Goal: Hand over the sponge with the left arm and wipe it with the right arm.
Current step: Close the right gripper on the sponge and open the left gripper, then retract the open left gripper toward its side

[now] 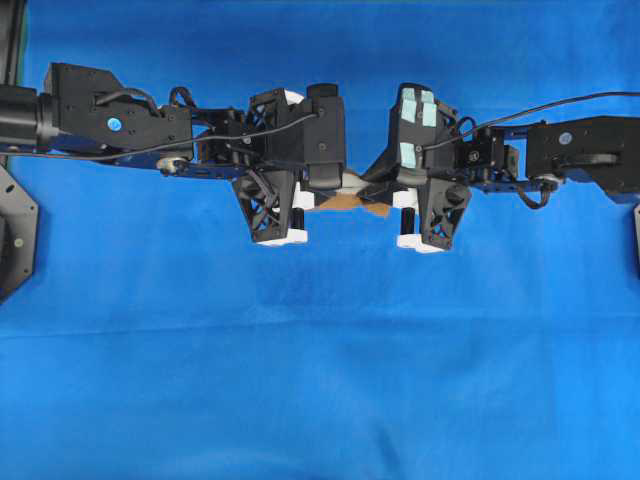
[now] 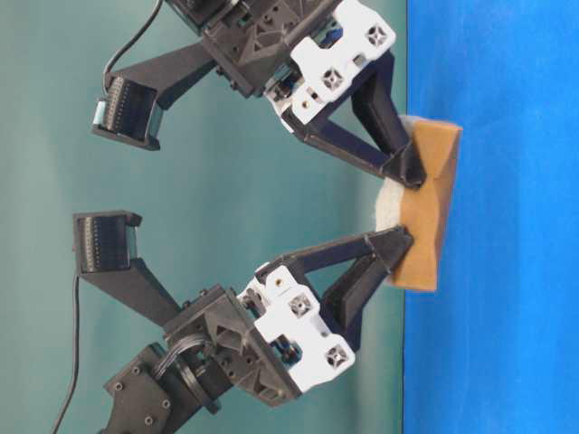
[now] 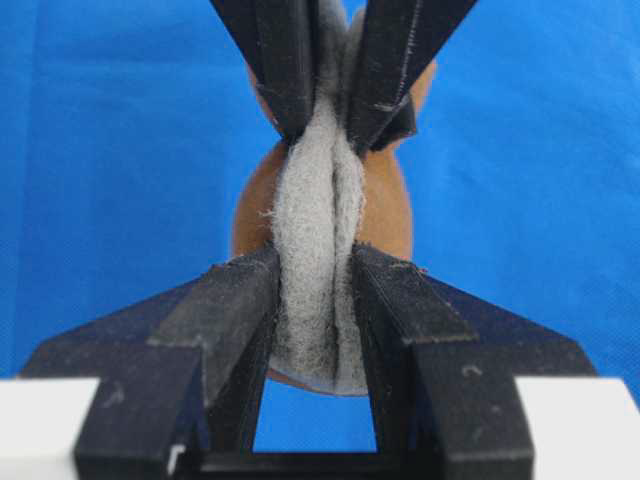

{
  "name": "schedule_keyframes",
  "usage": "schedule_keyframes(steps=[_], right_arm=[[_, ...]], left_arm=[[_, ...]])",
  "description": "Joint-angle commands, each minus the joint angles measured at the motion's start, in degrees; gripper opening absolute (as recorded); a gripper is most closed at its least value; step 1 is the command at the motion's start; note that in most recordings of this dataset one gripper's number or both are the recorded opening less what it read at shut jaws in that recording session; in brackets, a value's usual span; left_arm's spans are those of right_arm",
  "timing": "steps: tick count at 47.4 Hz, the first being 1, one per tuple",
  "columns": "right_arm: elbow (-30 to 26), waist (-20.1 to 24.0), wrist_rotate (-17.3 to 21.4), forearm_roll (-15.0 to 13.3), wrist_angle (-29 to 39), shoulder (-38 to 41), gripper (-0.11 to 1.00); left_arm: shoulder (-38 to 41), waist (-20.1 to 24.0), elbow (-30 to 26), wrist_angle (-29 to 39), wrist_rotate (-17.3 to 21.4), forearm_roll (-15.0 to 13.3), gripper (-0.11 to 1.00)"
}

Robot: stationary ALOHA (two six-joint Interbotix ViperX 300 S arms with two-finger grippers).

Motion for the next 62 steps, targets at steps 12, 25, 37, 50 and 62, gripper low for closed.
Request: schedule_keyframes(steps=[12, 25, 37, 50, 62], right_arm=[[-0.70, -0.09, 0.09, -0.09, 0.35, -1.67, 0.16], [0.53, 0.00, 0.18, -0.09, 0.35, -2.81, 0.16], [0.62, 0.79, 0.18, -0.09, 0.53, -2.29, 0.16], [0.53, 2.37, 0.35, 0.44, 0.18, 2.99, 0.16], [0.26, 2.81, 0.44, 1.05, -0.53, 7.21, 0.16]], left_arm=[[-3.60, -0.44, 1.14, -3.08, -0.97, 0.00, 0.48], [-12.48, -0.53, 8.70, -13.62, -1.32, 0.00, 0.89], [-22.06, -0.62, 17.40, -20.65, -1.49, -0.09, 0.90], [-30.32, -2.11, 23.64, -24.35, -1.58, -0.18, 0.90], [-34.89, -2.55, 26.46, -25.66, -3.08, -0.18, 0.90]])
